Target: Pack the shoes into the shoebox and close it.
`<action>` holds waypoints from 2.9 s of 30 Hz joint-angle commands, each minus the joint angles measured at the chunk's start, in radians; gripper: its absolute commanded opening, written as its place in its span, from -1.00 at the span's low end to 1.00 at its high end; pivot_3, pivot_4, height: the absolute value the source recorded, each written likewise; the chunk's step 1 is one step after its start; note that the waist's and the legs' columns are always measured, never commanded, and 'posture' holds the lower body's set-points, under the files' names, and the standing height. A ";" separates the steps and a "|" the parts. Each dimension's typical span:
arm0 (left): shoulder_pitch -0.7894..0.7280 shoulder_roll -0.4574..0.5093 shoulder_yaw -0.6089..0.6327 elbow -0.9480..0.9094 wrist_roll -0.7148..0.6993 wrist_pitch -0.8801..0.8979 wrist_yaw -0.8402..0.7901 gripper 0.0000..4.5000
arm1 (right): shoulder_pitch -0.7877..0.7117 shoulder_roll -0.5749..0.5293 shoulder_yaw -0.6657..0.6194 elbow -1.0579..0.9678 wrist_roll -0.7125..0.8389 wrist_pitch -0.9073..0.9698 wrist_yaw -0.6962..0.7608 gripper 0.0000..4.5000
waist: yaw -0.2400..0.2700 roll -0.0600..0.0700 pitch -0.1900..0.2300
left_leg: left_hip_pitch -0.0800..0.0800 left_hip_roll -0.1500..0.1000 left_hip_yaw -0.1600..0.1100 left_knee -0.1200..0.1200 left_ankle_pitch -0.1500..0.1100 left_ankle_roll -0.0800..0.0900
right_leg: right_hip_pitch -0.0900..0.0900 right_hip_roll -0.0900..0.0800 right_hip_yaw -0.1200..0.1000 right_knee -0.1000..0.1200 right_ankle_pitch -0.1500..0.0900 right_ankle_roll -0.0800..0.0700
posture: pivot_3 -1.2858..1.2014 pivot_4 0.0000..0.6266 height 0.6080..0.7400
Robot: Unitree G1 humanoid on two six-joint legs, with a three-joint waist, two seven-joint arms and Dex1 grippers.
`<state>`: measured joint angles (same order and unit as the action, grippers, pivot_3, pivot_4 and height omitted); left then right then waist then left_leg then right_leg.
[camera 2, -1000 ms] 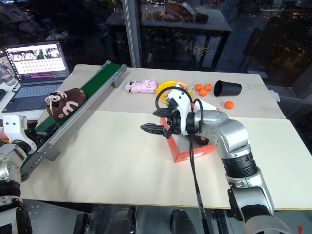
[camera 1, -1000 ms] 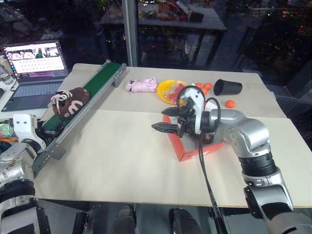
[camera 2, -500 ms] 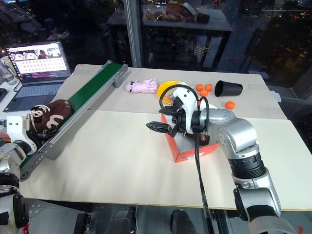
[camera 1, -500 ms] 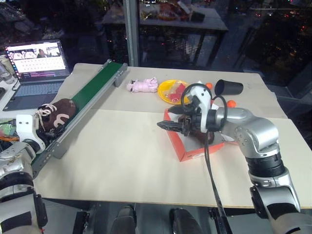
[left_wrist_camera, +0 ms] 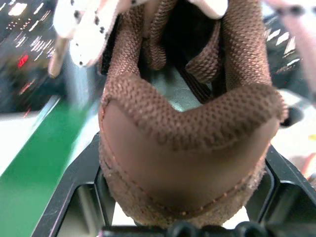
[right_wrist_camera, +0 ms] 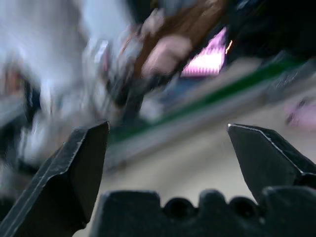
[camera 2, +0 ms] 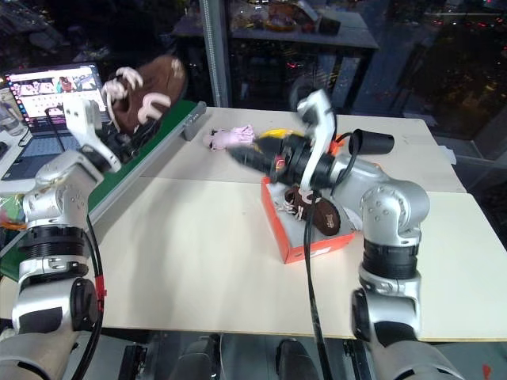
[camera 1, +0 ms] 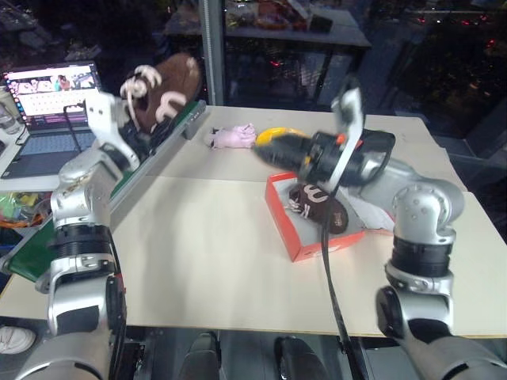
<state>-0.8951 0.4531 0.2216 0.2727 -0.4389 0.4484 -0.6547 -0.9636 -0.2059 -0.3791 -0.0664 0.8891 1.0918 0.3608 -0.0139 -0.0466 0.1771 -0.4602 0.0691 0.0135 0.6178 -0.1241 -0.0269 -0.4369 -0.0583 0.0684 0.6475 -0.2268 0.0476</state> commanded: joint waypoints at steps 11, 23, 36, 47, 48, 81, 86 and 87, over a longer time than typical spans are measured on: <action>-0.034 -0.151 -0.145 -0.290 -0.121 0.233 0.027 0.22 | -0.068 0.043 -0.190 0.084 0.254 -0.023 -0.356 1.00 | -0.023 0.002 0.001 | 0.000 0.000 -0.001 -0.001 0.000 0.001 | 0.000 0.000 0.000 0.000 0.000 0.000 | 0.03 -0.52 1.00; -0.021 -0.150 -0.187 -0.270 -0.103 0.236 0.001 0.22 | -0.051 0.010 -0.168 0.089 0.255 -0.074 -0.387 -0.22 | -0.031 0.002 0.001 | 0.000 0.000 -0.001 -0.001 0.000 0.001 | 0.000 0.001 0.000 0.000 0.000 0.000 | 0.03 -0.52 1.00; 0.089 0.005 -0.089 -0.310 -0.122 0.323 0.044 1.00 | -0.054 -0.417 0.154 0.229 -0.172 -0.245 -0.029 -0.83 | -0.029 0.005 0.002 | 0.000 -0.001 -0.001 -0.001 0.000 0.001 | -0.001 0.000 0.001 -0.002 0.000 0.000 | 0.03 -0.52 1.00; 0.155 0.008 -0.087 -0.410 -0.132 0.366 0.099 1.00 | 0.174 -0.527 0.463 0.207 -0.367 -0.254 0.321 -0.83 | -0.029 0.006 0.004 | 0.000 -0.002 -0.001 -0.001 0.000 0.001 | 0.000 0.000 0.002 -0.002 0.000 0.000 | 0.03 -0.52 1.00; 0.160 0.008 -0.087 -0.419 -0.133 0.370 0.102 1.00 | 0.179 -0.525 0.471 0.208 -0.377 -0.256 0.331 -0.83 | -0.030 0.006 0.004 | 0.000 -0.002 -0.001 -0.001 0.000 0.001 | 0.000 0.000 0.002 -0.002 0.000 0.001 | 0.03 -0.52 1.00; 0.292 0.015 -0.076 -0.589 -0.135 0.422 0.189 1.00 | -0.148 -0.106 0.761 0.918 -0.926 -0.723 0.597 0.99 | -0.044 0.000 -0.001 | 0.016 -0.001 -0.001 -0.003 0.000 0.000 | 0.014 0.001 0.001 -0.003 -0.001 0.000 | 0.03 -0.52 1.00; 0.269 0.035 -0.107 -0.551 -0.127 0.412 0.133 1.00 | -0.154 -0.149 0.586 0.662 -0.795 -0.444 0.616 0.99 | -0.041 0.001 0.000 | 0.014 -0.001 -0.001 -0.004 0.000 0.000 | 0.012 0.001 0.001 -0.003 -0.001 0.000 | 0.03 -0.52 1.00; 0.263 0.048 -0.119 -0.540 -0.126 0.413 0.108 1.00 | -0.145 -0.164 0.552 0.582 -0.761 -0.366 0.617 0.99 | -0.038 0.001 0.000 | 0.013 -0.001 -0.001 -0.004 0.000 0.000 | 0.012 0.001 0.001 -0.003 -0.001 0.000 | 0.03 -0.52 1.00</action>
<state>-0.5974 0.4743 0.1153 -0.2650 -0.5554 0.8764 -0.5024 -1.0863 -0.3373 0.2572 0.6780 0.0519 0.5878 0.9729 -0.0518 -0.0458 0.1773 -0.4466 0.0684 0.0125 0.6139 -0.1242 -0.0267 -0.4254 -0.0575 0.0694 0.6445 -0.2275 0.0480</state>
